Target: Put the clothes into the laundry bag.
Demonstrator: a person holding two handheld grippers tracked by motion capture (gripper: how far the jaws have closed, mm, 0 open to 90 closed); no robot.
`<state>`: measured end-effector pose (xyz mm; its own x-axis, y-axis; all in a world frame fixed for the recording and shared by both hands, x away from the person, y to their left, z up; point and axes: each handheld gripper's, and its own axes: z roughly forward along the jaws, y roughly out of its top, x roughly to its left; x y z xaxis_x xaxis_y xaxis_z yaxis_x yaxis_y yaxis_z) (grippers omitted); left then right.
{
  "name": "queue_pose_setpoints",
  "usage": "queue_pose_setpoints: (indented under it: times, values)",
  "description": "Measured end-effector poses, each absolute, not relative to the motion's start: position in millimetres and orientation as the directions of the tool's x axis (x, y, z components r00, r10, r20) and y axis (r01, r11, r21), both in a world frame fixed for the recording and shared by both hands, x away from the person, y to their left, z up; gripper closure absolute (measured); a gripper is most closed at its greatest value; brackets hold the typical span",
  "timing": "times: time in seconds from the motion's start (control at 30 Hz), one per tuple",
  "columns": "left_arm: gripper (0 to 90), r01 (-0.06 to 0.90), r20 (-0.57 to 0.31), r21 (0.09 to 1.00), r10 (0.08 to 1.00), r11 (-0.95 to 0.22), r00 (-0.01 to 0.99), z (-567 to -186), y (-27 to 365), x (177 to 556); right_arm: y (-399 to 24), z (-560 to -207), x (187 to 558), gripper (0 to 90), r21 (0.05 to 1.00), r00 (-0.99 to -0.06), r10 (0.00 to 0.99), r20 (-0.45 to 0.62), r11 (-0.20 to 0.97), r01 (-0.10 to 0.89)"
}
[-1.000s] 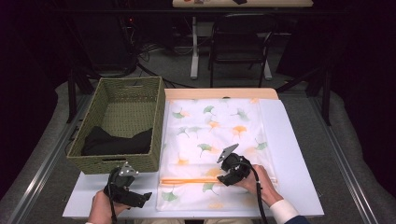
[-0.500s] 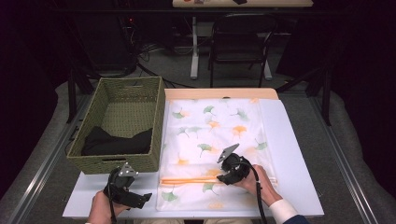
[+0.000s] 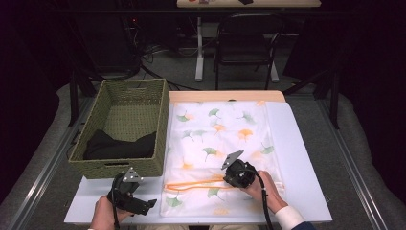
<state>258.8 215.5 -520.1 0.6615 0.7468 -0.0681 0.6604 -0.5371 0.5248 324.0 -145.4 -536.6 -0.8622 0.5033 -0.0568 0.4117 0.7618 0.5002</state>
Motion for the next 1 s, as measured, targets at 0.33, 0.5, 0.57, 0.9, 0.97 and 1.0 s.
queue_pose_setpoints:
  times: [0.33, 0.5, 0.57, 0.9, 0.97, 1.0]
  values:
    - [4.1, 0.628, -0.101, 0.519, 0.688, -0.580, 0.719, -518, 215, 259, -150, -524, 324, 87.2, 0.537, -0.848, 0.528, -0.048, 0.730, 0.424]
    - [3.8, 0.590, -0.155, 0.526, 0.613, -0.612, 0.775, -511, 213, 257, -150, -525, 325, 87.6, 0.538, -0.850, 0.524, -0.049, 0.731, 0.419]
    - [4.3, 0.577, -0.148, 0.529, 0.601, -0.623, 0.785, -508, 211, 255, -151, -526, 325, 87.6, 0.543, -0.851, 0.523, -0.049, 0.729, 0.417]
    - [0.0, 0.499, -0.097, 0.584, 0.555, -0.641, 0.826, -474, 218, 259, -158, -523, 327, 87.8, 0.555, -0.850, 0.526, -0.039, 0.719, 0.419]
    - [0.0, 0.484, -0.084, 0.590, 0.547, -0.646, 0.833, -466, 219, 261, -159, -522, 327, 87.8, 0.557, -0.847, 0.530, -0.038, 0.715, 0.422]
    - [0.0, 0.479, -0.080, 0.592, 0.544, -0.648, 0.835, -462, 219, 262, -160, -522, 328, 87.8, 0.559, -0.844, 0.535, -0.036, 0.710, 0.427]
